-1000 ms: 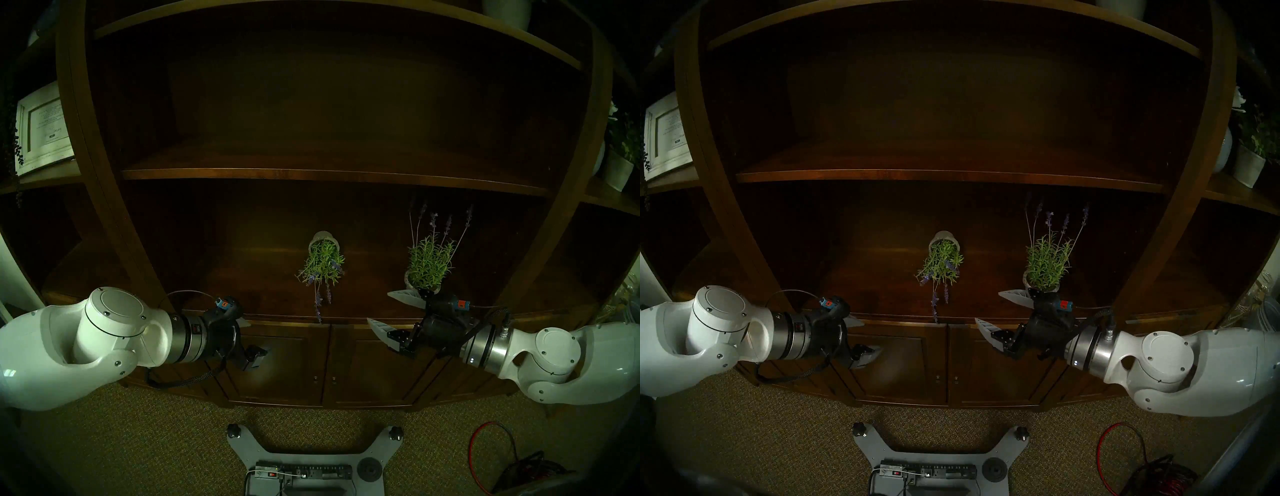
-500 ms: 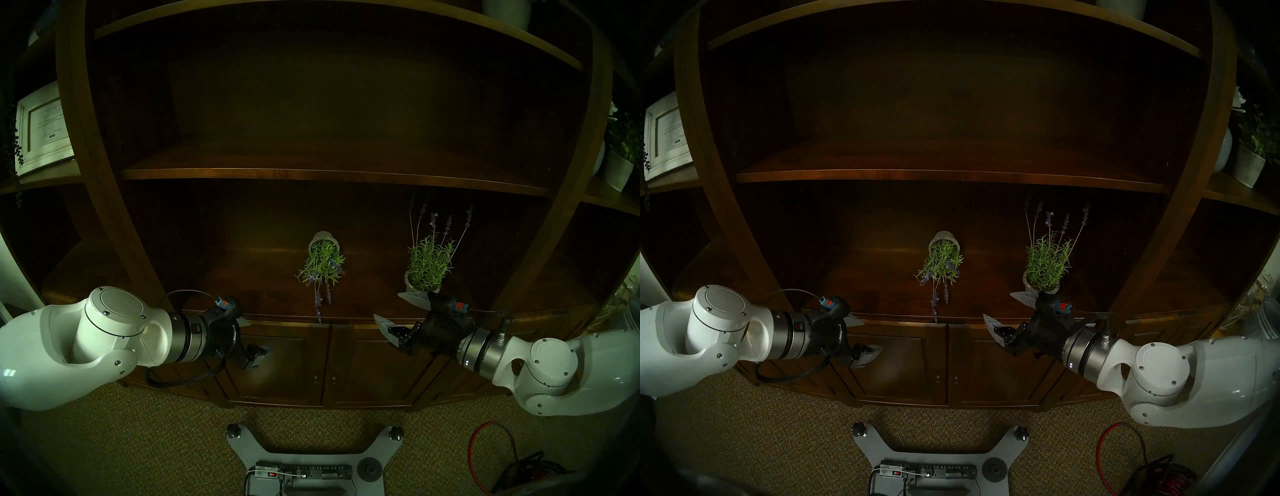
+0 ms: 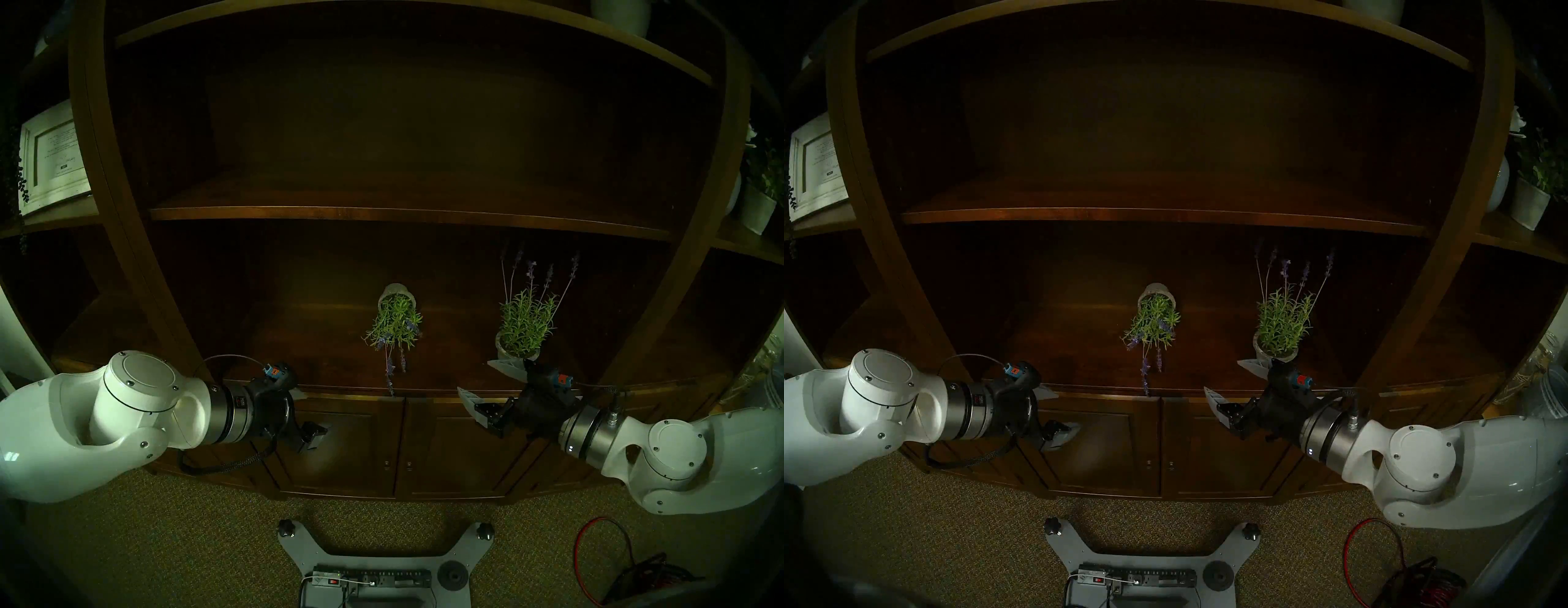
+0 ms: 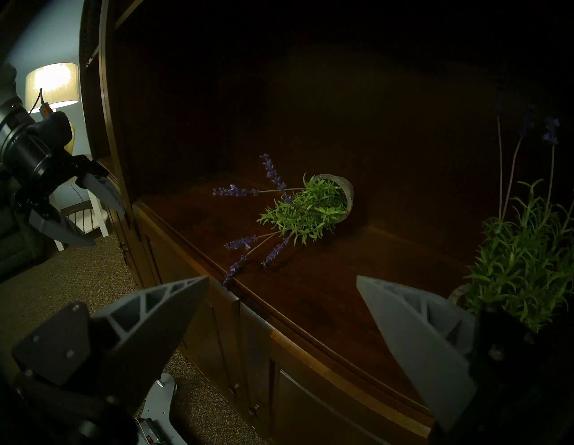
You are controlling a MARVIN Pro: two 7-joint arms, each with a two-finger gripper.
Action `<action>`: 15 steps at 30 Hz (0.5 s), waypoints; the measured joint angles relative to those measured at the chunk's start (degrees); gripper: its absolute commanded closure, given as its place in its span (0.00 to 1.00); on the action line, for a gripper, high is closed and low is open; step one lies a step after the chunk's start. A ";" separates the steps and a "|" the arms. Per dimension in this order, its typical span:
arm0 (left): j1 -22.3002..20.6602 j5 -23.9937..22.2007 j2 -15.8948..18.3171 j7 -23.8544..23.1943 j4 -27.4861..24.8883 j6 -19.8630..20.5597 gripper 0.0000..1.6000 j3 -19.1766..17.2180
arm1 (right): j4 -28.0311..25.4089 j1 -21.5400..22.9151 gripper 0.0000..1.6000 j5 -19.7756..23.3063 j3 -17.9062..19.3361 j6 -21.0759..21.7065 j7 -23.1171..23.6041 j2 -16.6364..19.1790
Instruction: Place the fake decorative plant upright
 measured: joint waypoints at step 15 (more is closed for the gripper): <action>-0.67 -1.20 -0.90 -0.91 0.39 0.02 0.00 0.43 | 0.03 -2.82 0.00 -0.11 2.36 -0.63 -0.76 -1.03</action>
